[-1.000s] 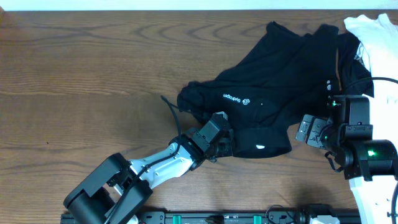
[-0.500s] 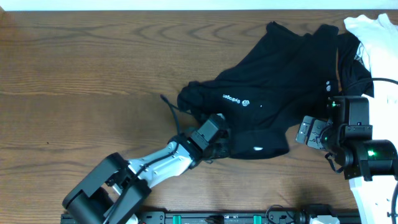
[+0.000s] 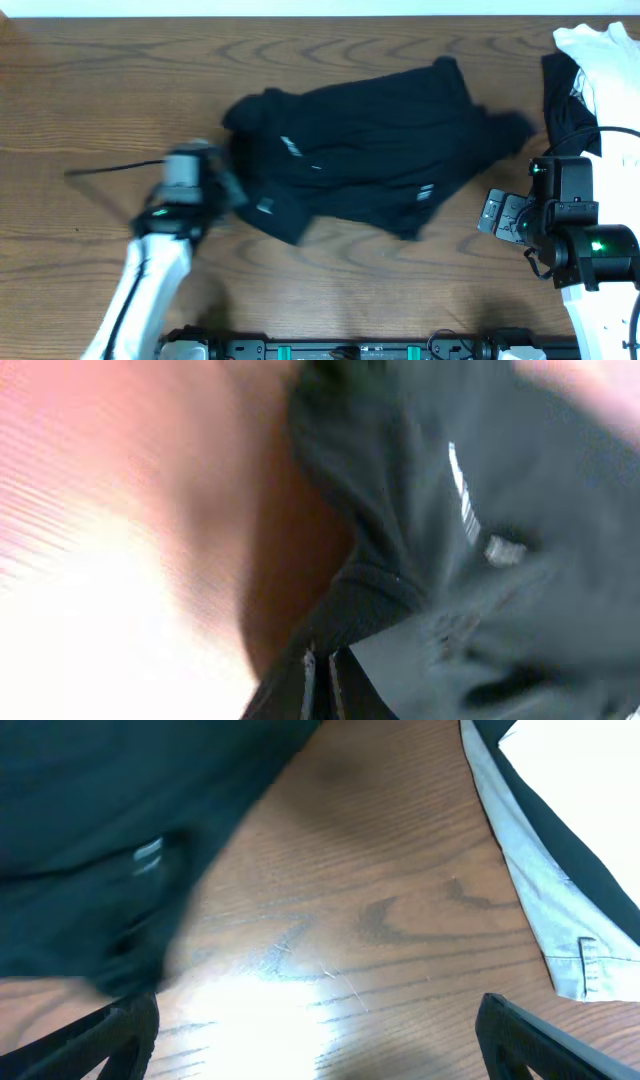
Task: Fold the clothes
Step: 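Pull the hem toward the left front to spread the shirt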
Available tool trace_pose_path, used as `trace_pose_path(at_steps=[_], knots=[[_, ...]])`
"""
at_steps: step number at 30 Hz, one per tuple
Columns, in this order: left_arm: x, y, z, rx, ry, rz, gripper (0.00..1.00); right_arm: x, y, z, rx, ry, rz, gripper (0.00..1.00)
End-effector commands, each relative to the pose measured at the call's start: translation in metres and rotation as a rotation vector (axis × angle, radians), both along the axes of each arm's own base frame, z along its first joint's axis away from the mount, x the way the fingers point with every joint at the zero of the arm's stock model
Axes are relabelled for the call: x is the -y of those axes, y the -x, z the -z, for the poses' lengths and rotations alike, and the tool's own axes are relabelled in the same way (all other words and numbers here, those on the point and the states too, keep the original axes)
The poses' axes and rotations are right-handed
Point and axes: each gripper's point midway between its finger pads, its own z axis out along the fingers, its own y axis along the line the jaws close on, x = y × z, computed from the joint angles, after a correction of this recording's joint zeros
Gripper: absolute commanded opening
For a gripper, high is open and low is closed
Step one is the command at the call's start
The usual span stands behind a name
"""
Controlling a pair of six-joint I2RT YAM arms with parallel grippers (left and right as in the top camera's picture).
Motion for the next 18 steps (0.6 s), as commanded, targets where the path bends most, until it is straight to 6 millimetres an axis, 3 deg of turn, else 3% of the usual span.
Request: trace_pose_path(at_steps=[1,3,6,10,18], knots=[[-0.035,-0.005,-0.026,0.093,0.016,-0.071,0.11,0.005,0.001,-0.003,0.006,0.007,0.029,0.99],[-0.034,-0.002,-0.033,0.109,0.092,-0.062,0.44,0.005,0.001,-0.003,0.007,0.007,0.029,0.99],[-0.018,0.006,-0.035,0.091,0.196,0.002,0.96,0.005,0.0,-0.003,0.012,0.007,0.029,0.99],[0.007,0.022,-0.028,0.018,0.258,0.073,0.98,0.005,0.0,-0.004,0.014,0.006,0.029,0.99],[0.079,0.059,-0.017,-0.115,0.281,0.32,0.98,0.005,-0.001,-0.004,0.018,0.007,0.029,0.99]])
